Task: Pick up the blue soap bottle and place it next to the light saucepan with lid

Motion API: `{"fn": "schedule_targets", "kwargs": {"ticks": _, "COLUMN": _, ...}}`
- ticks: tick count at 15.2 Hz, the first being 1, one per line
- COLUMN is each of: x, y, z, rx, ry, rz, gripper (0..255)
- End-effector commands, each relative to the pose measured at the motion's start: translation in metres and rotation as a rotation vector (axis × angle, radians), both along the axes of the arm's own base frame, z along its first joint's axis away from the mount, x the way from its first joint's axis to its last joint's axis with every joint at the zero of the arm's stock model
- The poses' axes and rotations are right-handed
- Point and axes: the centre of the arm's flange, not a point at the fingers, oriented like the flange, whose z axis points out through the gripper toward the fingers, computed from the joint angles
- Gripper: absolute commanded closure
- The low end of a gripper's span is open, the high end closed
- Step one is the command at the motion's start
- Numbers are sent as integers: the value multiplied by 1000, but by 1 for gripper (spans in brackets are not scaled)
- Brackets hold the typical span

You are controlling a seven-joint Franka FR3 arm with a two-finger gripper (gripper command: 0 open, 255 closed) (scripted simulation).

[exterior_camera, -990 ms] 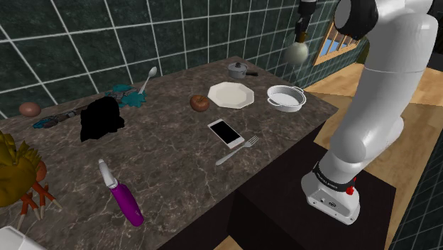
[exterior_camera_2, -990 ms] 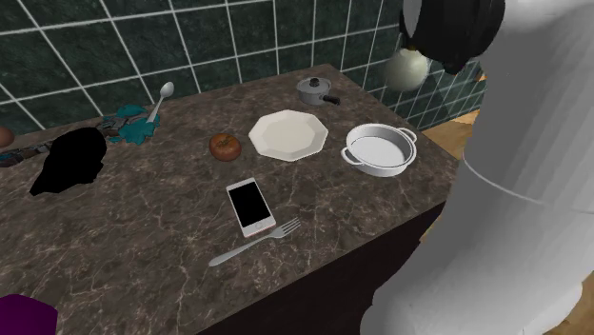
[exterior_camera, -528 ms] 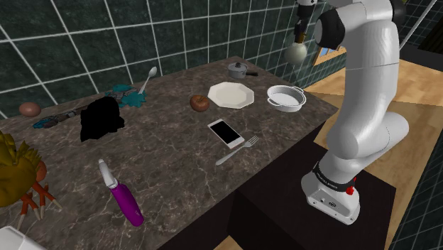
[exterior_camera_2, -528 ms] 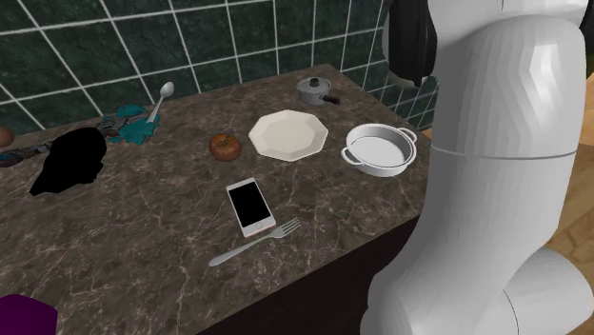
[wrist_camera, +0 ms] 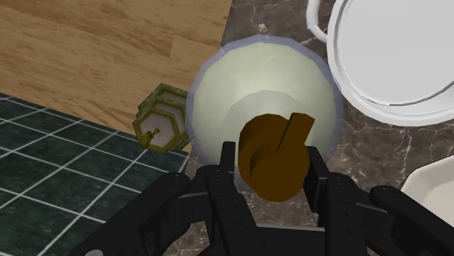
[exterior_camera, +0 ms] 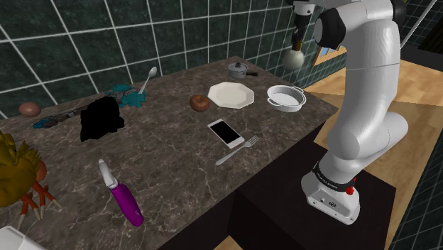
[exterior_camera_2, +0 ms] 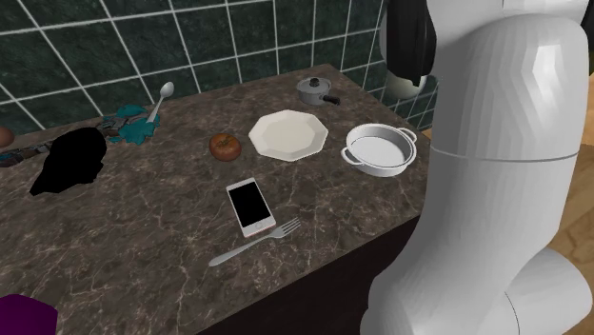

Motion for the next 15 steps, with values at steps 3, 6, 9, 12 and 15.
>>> {"fn": "schedule_targets", "kwargs": {"ticks": 3, "x": 0, "y": 0, "z": -21, "rx": -1, "ry": -1, "rz": 0, "gripper": 255}}
{"fn": "schedule_targets", "kwargs": {"ticks": 6, "x": 0, "y": 0, "z": -37, "rx": -1, "ry": -1, "rz": 0, "gripper": 255}}
{"fn": "schedule_targets", "kwargs": {"ticks": 9, "x": 0, "y": 0, "z": -53, "rx": -1, "ry": -1, "rz": 0, "gripper": 255}}
{"fn": "schedule_targets", "kwargs": {"ticks": 12, "x": 0, "y": 0, "z": -69, "rx": -1, "ry": -1, "rz": 0, "gripper": 255}}
{"fn": "schedule_targets", "kwargs": {"ticks": 15, "x": 0, "y": 0, "z": -85, "rx": -1, "ry": -1, "rz": 0, "gripper": 255}}
